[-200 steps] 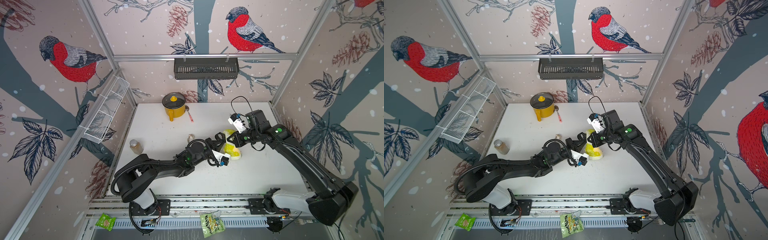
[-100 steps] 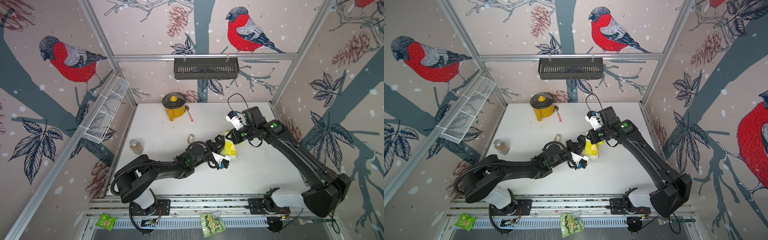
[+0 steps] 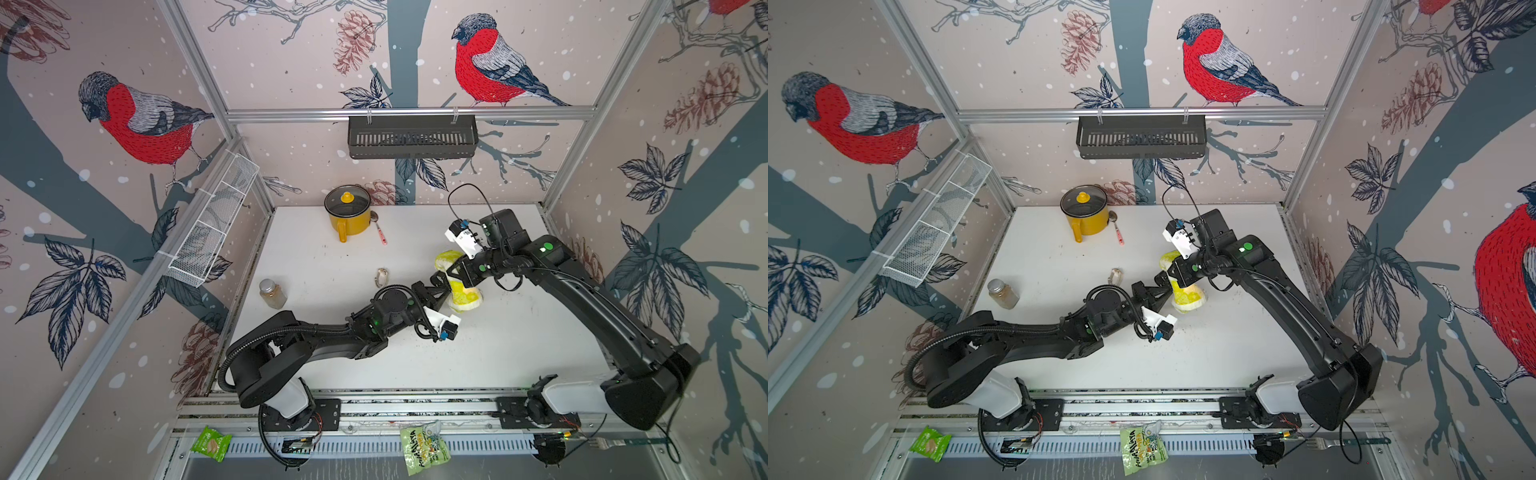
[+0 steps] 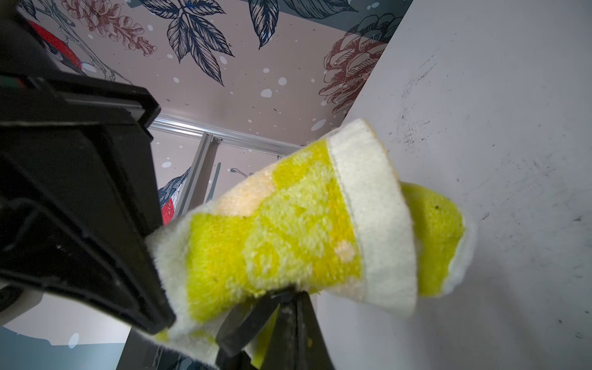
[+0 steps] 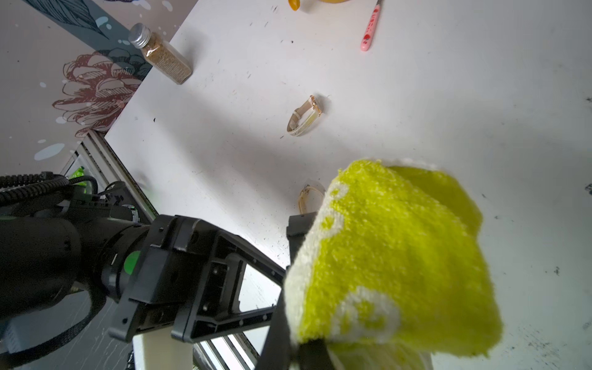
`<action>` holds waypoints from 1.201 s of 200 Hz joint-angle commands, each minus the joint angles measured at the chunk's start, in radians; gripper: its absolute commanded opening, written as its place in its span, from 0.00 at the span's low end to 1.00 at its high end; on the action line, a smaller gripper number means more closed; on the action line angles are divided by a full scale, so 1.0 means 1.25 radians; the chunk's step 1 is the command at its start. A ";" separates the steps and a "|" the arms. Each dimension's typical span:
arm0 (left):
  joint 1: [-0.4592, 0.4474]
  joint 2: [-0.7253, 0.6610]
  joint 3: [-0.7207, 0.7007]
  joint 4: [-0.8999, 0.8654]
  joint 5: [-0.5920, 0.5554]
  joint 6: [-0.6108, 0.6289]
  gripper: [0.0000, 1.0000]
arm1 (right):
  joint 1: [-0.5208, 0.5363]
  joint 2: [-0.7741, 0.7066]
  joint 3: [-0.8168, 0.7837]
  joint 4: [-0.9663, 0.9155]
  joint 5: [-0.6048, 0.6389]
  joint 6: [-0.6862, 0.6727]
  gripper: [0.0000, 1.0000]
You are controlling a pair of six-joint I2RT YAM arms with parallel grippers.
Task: Wipe the watch dial
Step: Wipe the dirt from the watch dial.
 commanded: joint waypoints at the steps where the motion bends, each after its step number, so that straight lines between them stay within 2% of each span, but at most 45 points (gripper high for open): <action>1: -0.003 -0.003 0.003 0.023 0.010 0.014 0.00 | 0.026 0.010 -0.009 -0.005 0.016 -0.001 0.05; 64: -0.006 -0.001 0.003 0.050 -0.004 0.019 0.00 | 0.043 0.005 -0.062 0.027 0.053 0.025 0.04; 127: -0.009 0.003 0.006 0.077 -0.031 0.029 0.00 | 0.014 0.007 -0.093 0.031 0.047 0.027 0.04; 240: -0.011 0.002 0.005 0.078 -0.041 0.034 0.00 | -0.054 -0.062 -0.175 0.067 0.027 0.043 0.04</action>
